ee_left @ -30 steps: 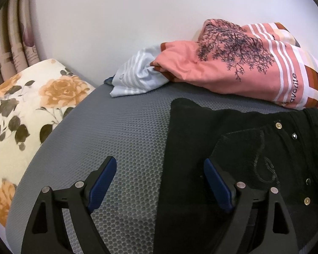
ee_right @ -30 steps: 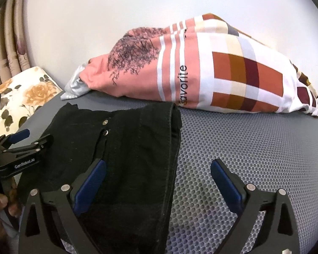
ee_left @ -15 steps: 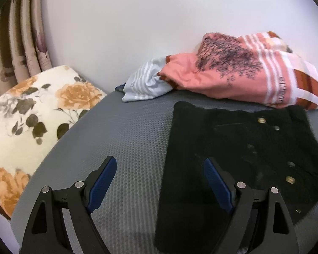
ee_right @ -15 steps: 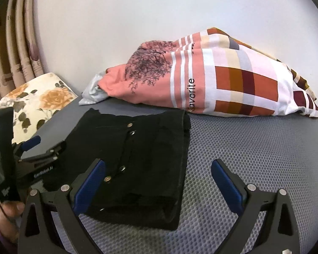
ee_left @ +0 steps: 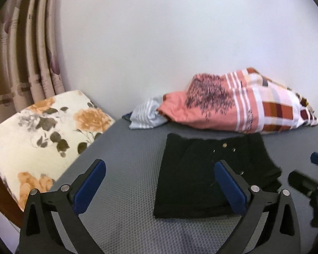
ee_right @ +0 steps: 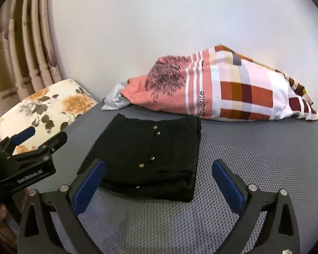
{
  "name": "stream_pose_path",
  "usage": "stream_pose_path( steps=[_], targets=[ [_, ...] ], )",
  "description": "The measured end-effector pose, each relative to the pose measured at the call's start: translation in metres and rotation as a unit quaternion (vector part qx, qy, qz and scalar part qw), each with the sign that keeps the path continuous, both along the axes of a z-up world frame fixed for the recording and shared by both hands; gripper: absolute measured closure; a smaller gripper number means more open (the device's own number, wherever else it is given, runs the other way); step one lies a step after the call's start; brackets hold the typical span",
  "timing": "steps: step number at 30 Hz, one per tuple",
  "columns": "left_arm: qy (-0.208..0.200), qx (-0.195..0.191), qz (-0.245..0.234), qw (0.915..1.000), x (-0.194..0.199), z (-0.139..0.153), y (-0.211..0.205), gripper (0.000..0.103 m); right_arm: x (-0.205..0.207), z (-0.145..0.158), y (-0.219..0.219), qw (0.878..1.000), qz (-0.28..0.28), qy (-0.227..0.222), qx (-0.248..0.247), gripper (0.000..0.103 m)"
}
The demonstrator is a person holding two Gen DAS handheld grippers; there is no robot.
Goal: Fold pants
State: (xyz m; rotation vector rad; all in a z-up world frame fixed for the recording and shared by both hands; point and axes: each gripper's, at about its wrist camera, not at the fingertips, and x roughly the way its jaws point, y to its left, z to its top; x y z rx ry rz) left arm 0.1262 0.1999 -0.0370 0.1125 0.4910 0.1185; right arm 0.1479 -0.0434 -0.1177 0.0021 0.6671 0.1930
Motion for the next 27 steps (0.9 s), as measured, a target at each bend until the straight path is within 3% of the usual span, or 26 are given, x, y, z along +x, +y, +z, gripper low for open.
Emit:
stream_pose_path(
  steps=[5, 11, 15, 21, 27],
  targets=[
    [-0.029, -0.027, -0.003, 0.9992, -0.024, 0.035, 0.002, 0.0, -0.014, 0.016, -0.002, 1.0, 0.002, -0.013, 0.006, 0.002],
    [-0.067, -0.024, 0.026, 0.9971, -0.048, 0.07, -0.001, 0.0, -0.032, 0.039, -0.008, 0.999, -0.001, -0.037, 0.016, 0.002],
    [-0.061, 0.011, 0.029, 0.9977, -0.056, 0.079, -0.012, 0.0, -0.046, 0.057, -0.01, 0.998, 0.0, -0.059, 0.018, 0.0],
    [-0.05, -0.017, 0.015, 0.9985, -0.07, 0.087, -0.013, 0.0, -0.064, 0.075, -0.01, 0.997, 0.002, -0.079, 0.015, 0.0],
    [-0.081, -0.047, 0.0, 0.9956, -0.087, 0.095, -0.011, 0.0, -0.079, 0.085, -0.009, 0.996, 0.004, -0.09, 0.006, 0.0]
  ],
)
